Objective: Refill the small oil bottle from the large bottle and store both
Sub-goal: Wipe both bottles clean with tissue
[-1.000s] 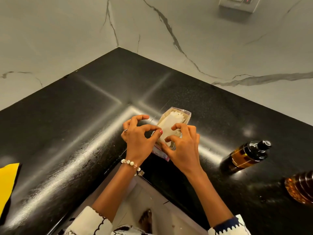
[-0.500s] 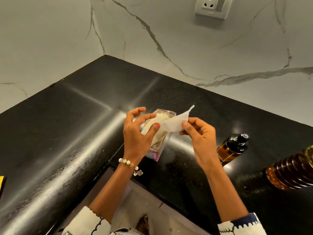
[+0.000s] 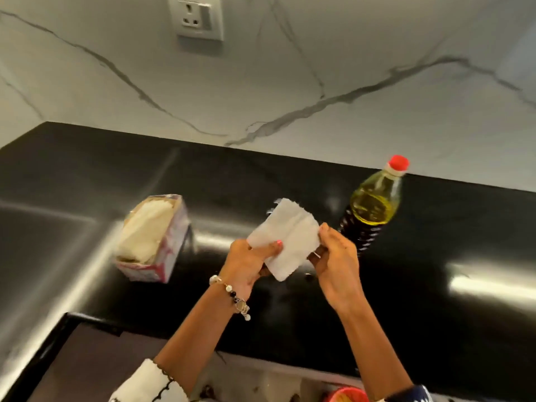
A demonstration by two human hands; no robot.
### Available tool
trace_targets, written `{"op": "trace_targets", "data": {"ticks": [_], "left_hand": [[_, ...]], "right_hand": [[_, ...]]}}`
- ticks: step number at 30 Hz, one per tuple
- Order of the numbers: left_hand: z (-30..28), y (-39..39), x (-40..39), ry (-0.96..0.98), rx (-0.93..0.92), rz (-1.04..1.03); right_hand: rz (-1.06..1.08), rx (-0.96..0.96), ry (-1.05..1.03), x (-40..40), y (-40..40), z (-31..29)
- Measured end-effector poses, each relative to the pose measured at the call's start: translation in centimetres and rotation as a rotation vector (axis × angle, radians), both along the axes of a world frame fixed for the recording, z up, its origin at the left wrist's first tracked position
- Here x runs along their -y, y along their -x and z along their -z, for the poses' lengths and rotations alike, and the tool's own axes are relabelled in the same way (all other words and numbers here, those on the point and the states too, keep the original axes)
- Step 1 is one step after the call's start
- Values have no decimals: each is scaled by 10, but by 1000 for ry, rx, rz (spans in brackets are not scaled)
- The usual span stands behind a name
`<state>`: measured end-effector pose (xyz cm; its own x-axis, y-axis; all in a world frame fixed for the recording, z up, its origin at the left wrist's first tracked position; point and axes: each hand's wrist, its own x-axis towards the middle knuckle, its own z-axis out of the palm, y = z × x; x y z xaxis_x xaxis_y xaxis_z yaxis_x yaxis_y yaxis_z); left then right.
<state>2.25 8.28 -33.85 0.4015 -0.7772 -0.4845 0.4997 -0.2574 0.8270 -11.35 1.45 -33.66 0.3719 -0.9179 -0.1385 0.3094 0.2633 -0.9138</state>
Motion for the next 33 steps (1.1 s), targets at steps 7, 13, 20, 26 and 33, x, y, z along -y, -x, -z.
{"op": "trace_targets", "data": {"ticks": [7,13,20,26,33], "left_hand": [[39,95,25,-134,240,147],[27,140,54,-21,384,159],[-15,123,97,177,971,-112],[-52,118,136,345,953,-9],[-58,121,160,284,1035,19]], "right_hand": [[-17,-50,-249,4,92,25],[182,-30,-336,35,140,22],[420,-18,-180,91,167,-41],[469,-181,262,112,134,-99],[-57,-894,1262,124,94,-83]]}}
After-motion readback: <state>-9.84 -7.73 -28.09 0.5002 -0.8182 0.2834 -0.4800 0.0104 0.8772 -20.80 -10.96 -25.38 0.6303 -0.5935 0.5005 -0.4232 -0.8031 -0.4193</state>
